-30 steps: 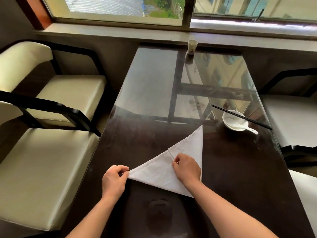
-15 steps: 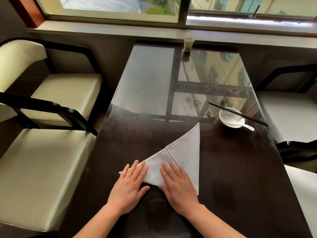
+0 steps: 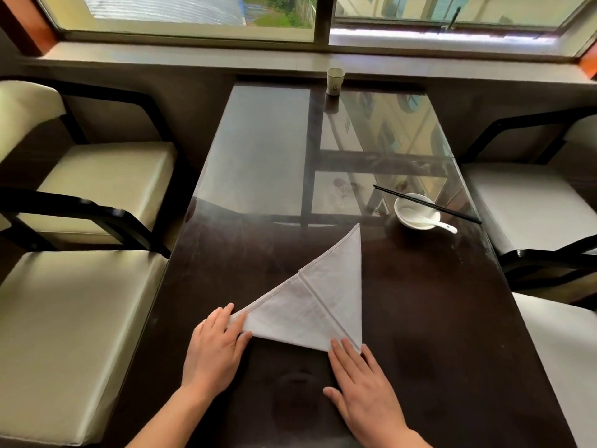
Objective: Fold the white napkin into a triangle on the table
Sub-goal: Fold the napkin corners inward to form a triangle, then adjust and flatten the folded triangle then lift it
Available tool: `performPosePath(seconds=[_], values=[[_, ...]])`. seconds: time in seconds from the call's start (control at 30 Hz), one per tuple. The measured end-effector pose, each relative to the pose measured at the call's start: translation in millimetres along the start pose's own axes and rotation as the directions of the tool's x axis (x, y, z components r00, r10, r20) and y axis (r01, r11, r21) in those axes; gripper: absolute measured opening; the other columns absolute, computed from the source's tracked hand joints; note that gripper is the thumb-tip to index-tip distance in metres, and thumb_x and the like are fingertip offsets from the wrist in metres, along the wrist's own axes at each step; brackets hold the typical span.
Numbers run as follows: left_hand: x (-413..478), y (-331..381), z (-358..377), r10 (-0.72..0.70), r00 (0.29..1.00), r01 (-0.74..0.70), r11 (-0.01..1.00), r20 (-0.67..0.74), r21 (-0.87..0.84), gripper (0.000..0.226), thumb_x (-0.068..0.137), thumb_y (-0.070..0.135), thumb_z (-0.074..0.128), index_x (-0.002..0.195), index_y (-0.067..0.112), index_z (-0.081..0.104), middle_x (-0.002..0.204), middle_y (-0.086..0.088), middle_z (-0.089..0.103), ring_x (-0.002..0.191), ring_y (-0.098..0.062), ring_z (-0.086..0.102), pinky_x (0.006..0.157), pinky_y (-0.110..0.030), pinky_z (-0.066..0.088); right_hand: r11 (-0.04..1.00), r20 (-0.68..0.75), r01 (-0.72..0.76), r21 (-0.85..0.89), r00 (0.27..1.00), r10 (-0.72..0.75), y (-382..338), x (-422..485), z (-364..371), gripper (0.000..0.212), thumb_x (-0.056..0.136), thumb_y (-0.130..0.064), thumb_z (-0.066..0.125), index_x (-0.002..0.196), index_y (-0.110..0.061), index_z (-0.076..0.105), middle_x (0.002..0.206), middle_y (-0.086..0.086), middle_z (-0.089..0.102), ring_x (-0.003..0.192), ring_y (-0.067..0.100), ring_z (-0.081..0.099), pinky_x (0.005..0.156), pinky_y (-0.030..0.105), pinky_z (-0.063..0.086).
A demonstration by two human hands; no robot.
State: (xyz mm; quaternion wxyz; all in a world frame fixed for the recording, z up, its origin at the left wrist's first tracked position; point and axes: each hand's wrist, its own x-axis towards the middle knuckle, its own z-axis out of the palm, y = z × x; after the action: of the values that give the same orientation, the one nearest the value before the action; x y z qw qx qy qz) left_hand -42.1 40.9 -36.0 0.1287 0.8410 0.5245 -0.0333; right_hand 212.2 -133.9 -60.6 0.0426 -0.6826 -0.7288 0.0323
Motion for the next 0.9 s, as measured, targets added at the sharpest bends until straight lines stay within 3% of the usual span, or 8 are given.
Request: performPosePath(seconds=[0.07,0.13,0.2,0.3,0.43,0.57,0.7,0.9], values=[[1.3,-2.4,-3.3,-0.004,0.996,0.005,1.0,-0.092,0.006,0.056,0.093,0.048,0.031,0.121,0.016,0.068,0.124,-0.013,0.065,0.112,-0.034,0.061,0.081,-0.046,0.052,1.0,-0.026,-0.01,0.0,1.0,0.01,6.7,-8.2,0.3,0.062,0.103,-0.05,0.029,0.135,-0.007,0.061,0.151,0.007,0.049,0.14,0.026,0.045,0.112,0.045,0.026],[4.3,-5.6,-2.4,-0.05,0.988,0.051,0.999,-0.145,0.002,0.036,0.093,0.035,0.054,0.112,0.01,0.071,0.106,-0.01,0.066,0.092,-0.033,0.063,0.069,-0.043,0.052,1.0,-0.029,-0.029,0.011,0.999,0.029,10.2,-12.5,-0.6,0.064,0.105,-0.048,0.024,0.133,-0.006,0.063,0.149,0.008,0.051,0.138,0.027,0.047,0.111,0.045,0.027],[8.3,-6.4,-5.5,-0.177,0.977,0.168,0.983,-0.116,-0.079,0.033,0.091,0.028,0.066,0.117,0.008,0.07,0.101,-0.01,0.064,0.091,-0.03,0.06,0.072,-0.044,0.052,0.999,-0.024,-0.047,0.016,0.999,0.047,11.0,-13.3,-2.7,0.063,0.105,-0.047,0.023,0.132,-0.007,0.064,0.148,0.008,0.052,0.138,0.028,0.047,0.112,0.045,0.027],[18.8,-7.6,-9.1,-0.395,0.918,0.377,0.896,-0.032,-0.236,0.04,0.091,0.033,0.064,0.123,0.01,0.067,0.108,-0.013,0.065,0.101,-0.031,0.061,0.083,-0.042,0.051,0.998,-0.012,-0.066,0.02,0.998,0.067,8.5,-12.4,-4.6,0.063,0.105,-0.047,0.023,0.132,-0.008,0.064,0.147,0.007,0.054,0.138,0.029,0.048,0.113,0.045,0.026],[32.3,-9.2,-17.0,-0.531,0.846,0.511,0.785,0.044,-0.35,0.031,0.087,0.033,0.064,0.11,0.015,0.073,0.11,-0.008,0.071,0.104,-0.028,0.064,0.085,-0.036,0.05,0.994,-0.009,-0.097,0.045,0.995,0.098,5.4,-11.0,-4.7,0.066,0.105,-0.048,0.019,0.131,-0.008,0.065,0.145,0.005,0.057,0.136,0.028,0.05,0.114,0.042,0.021],[33.6,-10.4,-18.9,-0.611,0.781,0.587,0.649,0.128,-0.485,0.013,0.086,0.025,0.068,0.087,0.018,0.079,0.092,-0.003,0.075,0.087,-0.024,0.064,0.073,-0.034,0.05,0.993,-0.032,-0.101,0.066,0.994,0.104,5.8,-11.2,-2.7,0.065,0.105,-0.046,0.02,0.129,-0.009,0.066,0.144,0.005,0.058,0.134,0.027,0.052,0.115,0.041,0.02],[29.4,-10.6,-19.1,-0.643,0.75,0.594,0.554,0.153,-0.584,0.012,0.083,0.027,0.071,0.073,0.023,0.074,0.075,0.001,0.071,0.077,-0.021,0.064,0.067,-0.035,0.051,0.994,-0.069,-0.087,0.067,0.993,0.092,7.4,-12.0,-0.1,0.051,0.097,-0.042,0.042,0.128,-0.009,0.067,0.143,0.004,0.059,0.134,0.028,0.052,0.117,0.04,0.018],[27.2,-6.2,-17.8,-0.652,0.727,0.545,0.356,0.216,-0.76,0.009,0.079,0.011,0.079,0.077,0.017,0.071,0.076,-0.006,0.073,0.068,-0.021,0.072,0.069,-0.042,0.063,0.992,-0.098,-0.087,0.093,0.991,0.096,7.5,-10.0,-1.0,0.051,0.1,-0.041,0.037,0.127,-0.01,0.069,0.139,0.002,0.062,0.131,0.026,0.056,0.114,0.041,0.024]])
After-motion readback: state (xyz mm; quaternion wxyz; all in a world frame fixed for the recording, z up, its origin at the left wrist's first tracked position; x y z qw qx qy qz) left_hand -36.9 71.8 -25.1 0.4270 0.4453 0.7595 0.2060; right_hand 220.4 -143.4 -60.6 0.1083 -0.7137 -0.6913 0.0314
